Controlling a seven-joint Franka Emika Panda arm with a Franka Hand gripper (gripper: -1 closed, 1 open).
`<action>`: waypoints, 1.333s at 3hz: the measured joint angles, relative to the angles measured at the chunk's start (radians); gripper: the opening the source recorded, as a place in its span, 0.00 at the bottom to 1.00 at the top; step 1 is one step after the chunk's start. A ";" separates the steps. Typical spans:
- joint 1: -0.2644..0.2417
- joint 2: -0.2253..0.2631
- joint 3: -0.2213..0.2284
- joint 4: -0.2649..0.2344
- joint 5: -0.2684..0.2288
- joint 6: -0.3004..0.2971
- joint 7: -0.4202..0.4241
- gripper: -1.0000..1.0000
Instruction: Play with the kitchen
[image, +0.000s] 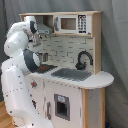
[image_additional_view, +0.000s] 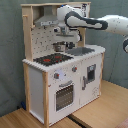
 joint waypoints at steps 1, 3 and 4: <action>0.000 0.033 -0.053 -0.015 -0.007 -0.084 0.029 0.00; 0.017 0.140 -0.069 -0.188 -0.084 -0.090 0.079 0.00; 0.044 0.189 -0.069 -0.279 -0.115 -0.069 0.119 0.00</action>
